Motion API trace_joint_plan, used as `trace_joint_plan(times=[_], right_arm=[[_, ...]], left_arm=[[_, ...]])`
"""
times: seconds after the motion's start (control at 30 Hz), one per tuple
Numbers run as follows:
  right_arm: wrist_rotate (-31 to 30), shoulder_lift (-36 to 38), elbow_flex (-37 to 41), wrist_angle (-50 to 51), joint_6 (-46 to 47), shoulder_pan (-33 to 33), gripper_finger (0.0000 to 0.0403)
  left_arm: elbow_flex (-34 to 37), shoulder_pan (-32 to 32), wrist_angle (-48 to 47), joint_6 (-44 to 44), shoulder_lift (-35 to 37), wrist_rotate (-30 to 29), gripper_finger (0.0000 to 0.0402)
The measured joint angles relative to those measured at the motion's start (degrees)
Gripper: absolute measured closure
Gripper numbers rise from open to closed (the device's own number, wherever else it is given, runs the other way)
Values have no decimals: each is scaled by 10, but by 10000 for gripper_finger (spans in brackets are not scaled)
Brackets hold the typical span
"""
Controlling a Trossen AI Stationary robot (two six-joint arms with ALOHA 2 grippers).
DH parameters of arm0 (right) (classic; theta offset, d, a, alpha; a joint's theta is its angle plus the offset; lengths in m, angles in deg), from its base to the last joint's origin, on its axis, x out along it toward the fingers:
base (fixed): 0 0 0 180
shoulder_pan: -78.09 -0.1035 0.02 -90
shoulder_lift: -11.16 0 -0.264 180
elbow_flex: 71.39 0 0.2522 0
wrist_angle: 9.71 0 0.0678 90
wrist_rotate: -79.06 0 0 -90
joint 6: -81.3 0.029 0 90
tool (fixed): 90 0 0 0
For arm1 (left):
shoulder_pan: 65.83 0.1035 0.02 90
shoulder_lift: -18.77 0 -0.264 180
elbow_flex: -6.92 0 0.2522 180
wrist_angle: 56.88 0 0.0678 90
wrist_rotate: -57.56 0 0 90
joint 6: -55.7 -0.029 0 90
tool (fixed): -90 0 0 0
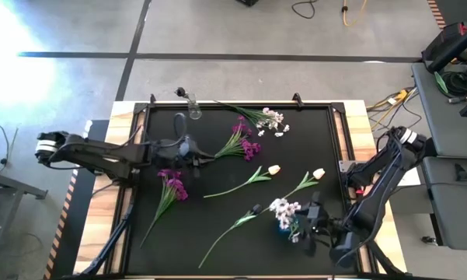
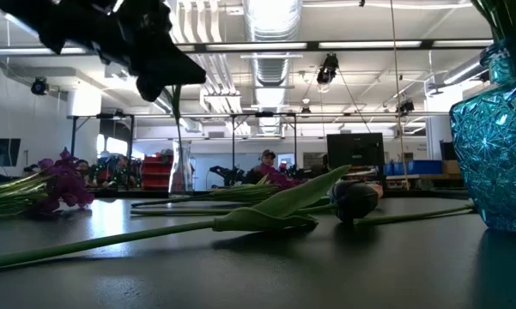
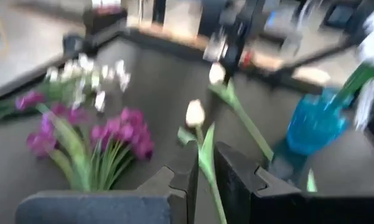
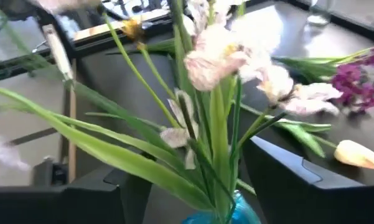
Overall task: Sort flowers into vase by color
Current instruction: Put the left white flowers into the blue vase
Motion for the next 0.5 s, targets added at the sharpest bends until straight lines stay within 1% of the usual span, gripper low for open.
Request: trace_joint_plan(times=[0.07,0.13,0.23,0.33,0.5], right_arm=[[10,12,-13,3,-9,0,161],[11,23,-32,15,-18,0,156],[11,38,-67,44,-40,0,154],[12,50,-106,71,-63,0,156],[14,54,-184,126,-89,0,165]], left_arm=[[-43,0,-82,-2,-5,7,364],[-78,0,-143,-3,-7,20,364],[-114,0,-205,-2,-8,30,364],[-144,0,-244,8,-8,35,364],[-183,0,-330,31,-23,42,365]])
